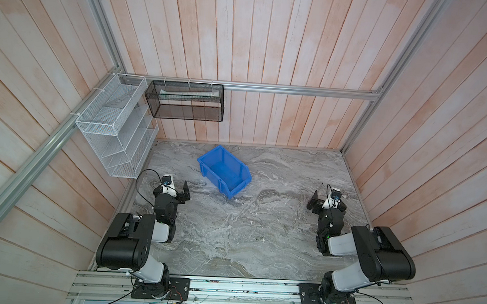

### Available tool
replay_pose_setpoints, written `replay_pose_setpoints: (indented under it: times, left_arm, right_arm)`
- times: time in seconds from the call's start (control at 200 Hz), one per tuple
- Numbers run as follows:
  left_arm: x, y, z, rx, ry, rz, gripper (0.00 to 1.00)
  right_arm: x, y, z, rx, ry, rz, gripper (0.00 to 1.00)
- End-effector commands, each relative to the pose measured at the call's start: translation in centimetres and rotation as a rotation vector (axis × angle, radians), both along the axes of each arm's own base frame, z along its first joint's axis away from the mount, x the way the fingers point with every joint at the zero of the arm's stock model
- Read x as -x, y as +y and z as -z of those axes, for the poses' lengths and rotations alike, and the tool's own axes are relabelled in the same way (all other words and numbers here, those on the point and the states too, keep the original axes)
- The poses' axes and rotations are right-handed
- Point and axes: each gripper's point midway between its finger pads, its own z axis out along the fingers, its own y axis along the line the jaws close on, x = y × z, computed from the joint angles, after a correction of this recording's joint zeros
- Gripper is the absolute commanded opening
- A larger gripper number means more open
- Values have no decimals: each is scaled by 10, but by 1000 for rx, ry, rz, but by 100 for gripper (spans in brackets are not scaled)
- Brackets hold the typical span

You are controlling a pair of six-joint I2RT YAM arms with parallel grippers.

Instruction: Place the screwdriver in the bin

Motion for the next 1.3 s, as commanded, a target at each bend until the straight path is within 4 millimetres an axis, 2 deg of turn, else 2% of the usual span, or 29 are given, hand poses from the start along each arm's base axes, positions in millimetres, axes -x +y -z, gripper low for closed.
replay_pose_setpoints:
  times: [0.0, 0.105, 0.205, 0.25, 0.345, 0.45, 0.535, 0.585, 0.75, 0.82, 0.835, 0.965, 1.075, 1.16, 1.225, 1.295]
  left_arm:
    - [-1, 4, -9, 10, -30, -30, 100]
    - [8, 12, -22, 15, -57, -98, 100]
    - [24, 19, -40, 21, -104, -154, 100]
    - [30, 18, -48, 15, -129, -163, 100]
    - [41, 6, -69, -6, -196, -157, 100]
    - [37, -13, -83, 78, -165, -82, 100]
    - [38, -20, -94, 119, -148, -74, 100]
    - [38, -31, -103, 130, -151, -38, 100]
    - [38, -81, -135, 183, -173, 106, 100]
    - [35, -110, -143, 207, -166, 179, 100]
    - [34, -115, -145, 213, -165, 191, 100]
    - [31, -190, -155, 186, -141, 353, 100]
    - [29, -256, -154, 106, -113, 482, 100]
    - [29, -298, -148, 55, -93, 561, 100]
    - [31, -322, -142, -10, -85, 614, 100]
    - [29, -335, -140, -65, -67, 608, 100]
  right_arm:
    - [-2, 0, -6, -1, -25, -2, 98]
    - [-1, -1, -7, 3, -30, 2, 98]
    - [3, 3, -19, 22, -52, 6, 98]
    - [7, -3, -24, 32, -45, 82, 98]
    - [5, -8, -38, 10, -14, 143, 98]
    - [1, -21, -50, -59, 43, 250, 98]
    - [-1, -22, -60, -89, 61, 269, 98]
    - [1, -21, -68, -113, 37, 264, 98]
    - [11, -18, -90, -234, -46, 230, 98]
    - [6, -7, -100, -261, -39, 158, 98]
    - [6, -6, -96, -256, -18, 150, 98]
    - [-2, 3, -96, -268, 76, 119, 98]
    - [-5, 4, -84, -279, 168, 138, 98]
    - [-9, 11, -68, -290, 249, 112, 98]
    - [-11, 17, -50, -299, 319, 87, 98]
    - [-13, 25, -32, -316, 386, 61, 98]
